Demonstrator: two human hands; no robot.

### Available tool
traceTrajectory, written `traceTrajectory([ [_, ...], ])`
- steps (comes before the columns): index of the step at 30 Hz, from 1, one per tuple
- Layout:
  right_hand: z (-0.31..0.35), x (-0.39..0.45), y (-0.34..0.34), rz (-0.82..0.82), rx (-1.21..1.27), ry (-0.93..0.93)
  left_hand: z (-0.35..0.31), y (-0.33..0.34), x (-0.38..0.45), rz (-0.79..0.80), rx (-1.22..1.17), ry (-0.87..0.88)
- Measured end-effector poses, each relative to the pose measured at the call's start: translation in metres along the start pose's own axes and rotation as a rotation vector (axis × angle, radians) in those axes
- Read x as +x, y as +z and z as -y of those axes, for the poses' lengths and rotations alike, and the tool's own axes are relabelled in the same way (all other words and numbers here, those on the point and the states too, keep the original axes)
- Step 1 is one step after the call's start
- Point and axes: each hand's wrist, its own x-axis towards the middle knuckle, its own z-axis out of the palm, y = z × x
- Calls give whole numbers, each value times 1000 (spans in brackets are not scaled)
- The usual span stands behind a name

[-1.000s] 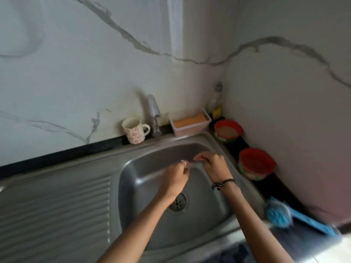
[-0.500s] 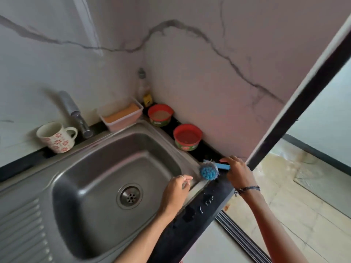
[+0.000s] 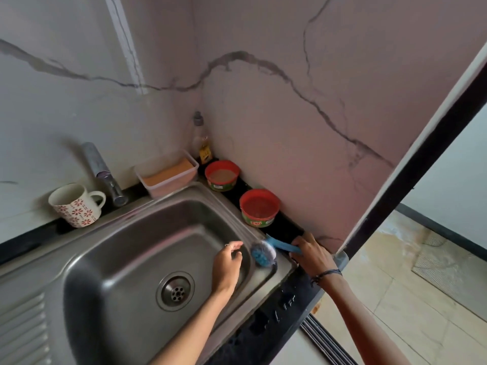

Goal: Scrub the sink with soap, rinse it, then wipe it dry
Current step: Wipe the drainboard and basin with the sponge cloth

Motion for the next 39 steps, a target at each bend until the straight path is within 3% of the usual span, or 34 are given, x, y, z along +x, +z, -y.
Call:
traceTrajectory([
  [6,13,12,-30,-198,232,-42,2,-21,30,-10,38,2],
  [12,32,58,-51,-366,386,-72,-8,-9,51,178,120,-40],
  [15,45,74,-50,-423,267,-17,-20,2,62,173,126,-12],
  [20,61,76,-41,-510,-63,-33,-41,16,79,6,156,174],
  [25,60,82,-29,-231,-117,10,-34,29,85,-87,215,178],
  [35,68,105,-19,-160,268,-117,-27,23,113,-193,304,102],
  [39,79,117,-20,-131,295,-145,-30,15,124,-208,325,119],
])
